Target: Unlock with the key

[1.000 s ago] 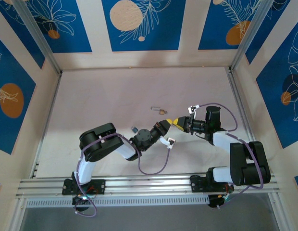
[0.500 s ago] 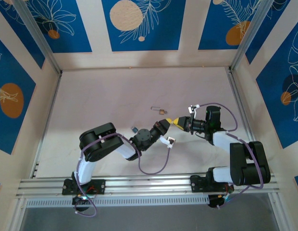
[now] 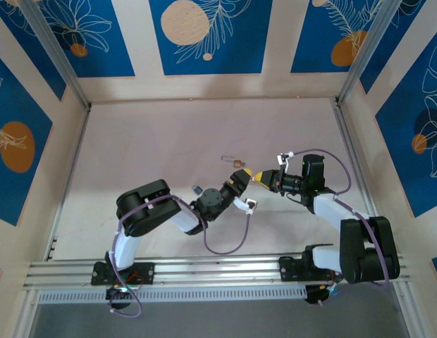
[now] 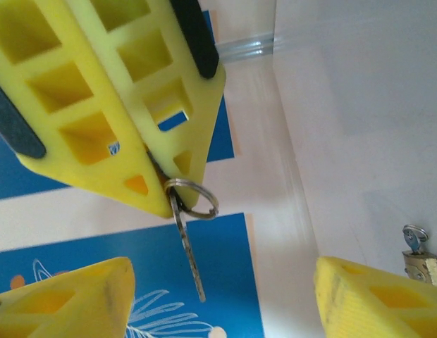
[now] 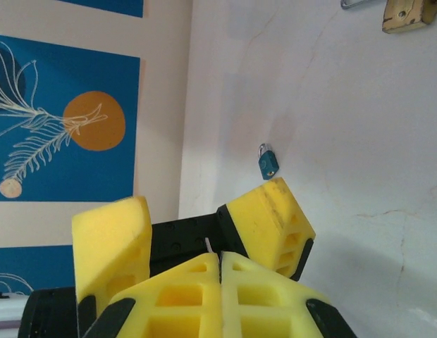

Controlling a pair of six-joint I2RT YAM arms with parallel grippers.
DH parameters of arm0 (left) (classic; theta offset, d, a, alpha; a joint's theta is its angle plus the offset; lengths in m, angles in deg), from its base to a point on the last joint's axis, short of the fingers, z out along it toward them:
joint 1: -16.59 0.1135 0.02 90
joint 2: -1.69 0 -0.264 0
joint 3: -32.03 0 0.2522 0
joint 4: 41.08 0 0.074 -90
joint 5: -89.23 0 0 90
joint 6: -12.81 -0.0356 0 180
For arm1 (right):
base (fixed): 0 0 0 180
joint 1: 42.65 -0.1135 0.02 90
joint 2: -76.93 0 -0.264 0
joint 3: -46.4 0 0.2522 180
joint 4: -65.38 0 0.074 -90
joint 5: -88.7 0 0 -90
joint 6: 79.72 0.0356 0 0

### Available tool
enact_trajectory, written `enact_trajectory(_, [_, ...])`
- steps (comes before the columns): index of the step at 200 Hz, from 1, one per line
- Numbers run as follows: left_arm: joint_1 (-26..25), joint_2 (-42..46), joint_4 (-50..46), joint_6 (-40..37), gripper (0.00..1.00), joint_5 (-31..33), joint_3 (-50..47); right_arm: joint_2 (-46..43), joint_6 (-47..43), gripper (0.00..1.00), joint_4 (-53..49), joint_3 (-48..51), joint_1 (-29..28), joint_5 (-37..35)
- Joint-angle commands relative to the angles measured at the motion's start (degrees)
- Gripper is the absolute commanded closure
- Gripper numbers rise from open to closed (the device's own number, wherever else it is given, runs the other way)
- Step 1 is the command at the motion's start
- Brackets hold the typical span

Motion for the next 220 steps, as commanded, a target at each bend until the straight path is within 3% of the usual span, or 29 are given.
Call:
enact_trajectory(1, [0.89,5.36,1.06,5.61,0.30,4.52,-0.70,-3.51,-5.16,1.00,-7.64,-2.45,-1.17,-4.72])
enact_trajectory(27, [1.82,10.12,0.65,11.10,0.27,11.17,-2.57,-6.93,-7.72,1.00,-12.00,-2.95,-1.88,-9.96])
enact_trajectory(48, [2.50,14.48,-5.12,17.38,0.27,16.73,-3.83,-7.81,-9.03,1.00,-14.43,-3.65,-2.01,-12.50])
enact_trajectory(69, [3.61,21.51,-22.31,28.74,0.28,18.51,-3.90,-7.56,-9.96,1.00,-15.06,-4.12,-2.25,-13.25])
enact_trajectory(78, [4.58,25.33,-35.62,36.48,0.29,17.80,-2.70,-7.39,-10.23,1.00,-15.24,-4.22,-2.32,-13.51])
enact_trajectory(90, [6.76,30.60,-54.97,47.62,0.32,13.86,0.34,-7.37,-10.43,1.00,-15.15,-4.09,-2.50,-13.46])
enact_trajectory(107, [11.25,35.04,-80.64,59.65,0.34,3.32,6.63,-7.68,-10.72,1.00,-15.44,-4.10,-2.79,-13.44])
enact_trajectory(128, [17.15,34.69,-102.27,64.33,0.30,-9.53,14.16,-8.03,-10.72,1.00,-14.95,-3.83,-3.32,-13.74])
enact_trajectory(148, [22.29,29.55,-117.22,67.00,0.28,-20.76,21.88,-7.81,-10.54,1.00,-14.27,-3.98,-3.80,-13.60])
enact_trajectory(177, [24.13,19.39,-126.78,66.00,0.30,-22.99,28.74,-8.28,-10.60,1.00,-14.30,-3.99,-4.39,-13.35])
enact_trajectory(220, [24.47,12.93,-123.95,60.76,0.28,-23.78,30.49,-9.50,-10.87,1.00,-15.00,-3.99,-4.41,-13.10])
